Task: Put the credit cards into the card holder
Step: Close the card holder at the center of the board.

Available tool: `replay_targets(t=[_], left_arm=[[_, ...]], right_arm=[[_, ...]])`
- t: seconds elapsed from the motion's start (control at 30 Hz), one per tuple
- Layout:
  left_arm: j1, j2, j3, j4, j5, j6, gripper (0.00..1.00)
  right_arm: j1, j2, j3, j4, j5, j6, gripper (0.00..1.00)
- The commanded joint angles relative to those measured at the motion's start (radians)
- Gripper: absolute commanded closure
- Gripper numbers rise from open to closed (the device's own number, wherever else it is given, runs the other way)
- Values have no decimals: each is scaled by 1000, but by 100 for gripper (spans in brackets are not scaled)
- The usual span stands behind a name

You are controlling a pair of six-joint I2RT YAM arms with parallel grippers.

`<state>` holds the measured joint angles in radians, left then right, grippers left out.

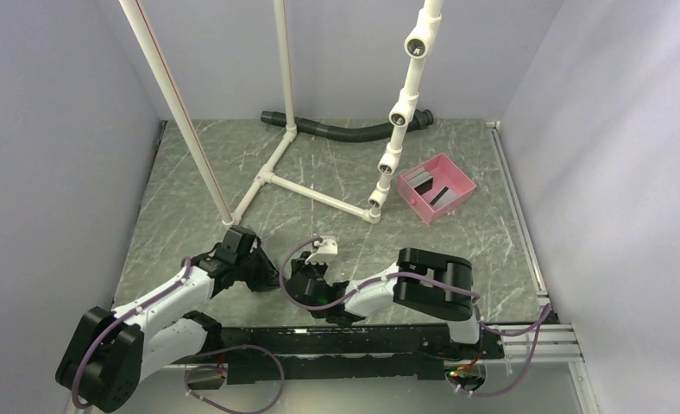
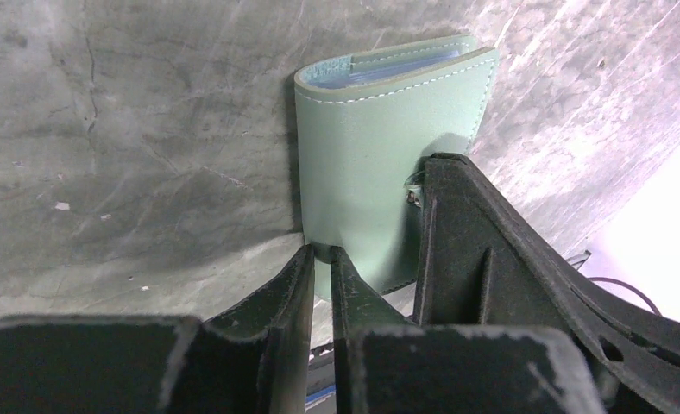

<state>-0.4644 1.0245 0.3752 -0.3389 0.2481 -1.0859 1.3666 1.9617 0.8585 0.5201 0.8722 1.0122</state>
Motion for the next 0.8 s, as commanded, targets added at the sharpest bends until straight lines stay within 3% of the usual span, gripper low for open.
replay_targets(t=[0.0, 0.4, 0.67, 0.77], left_arm=[[1, -16, 24, 102, -73, -9, 84], [1, -76, 36, 21, -113, 2, 83], [2, -133, 17, -30, -137, 15, 83], [1, -170, 77, -134, -171, 62, 78]], right_arm=[[90, 189, -29, -502, -261, -16, 100], [147, 237, -70, -463, -260, -79, 100], [169, 381, -38, -482, -257, -44, 100], [165, 248, -69, -475, -251, -82, 100]])
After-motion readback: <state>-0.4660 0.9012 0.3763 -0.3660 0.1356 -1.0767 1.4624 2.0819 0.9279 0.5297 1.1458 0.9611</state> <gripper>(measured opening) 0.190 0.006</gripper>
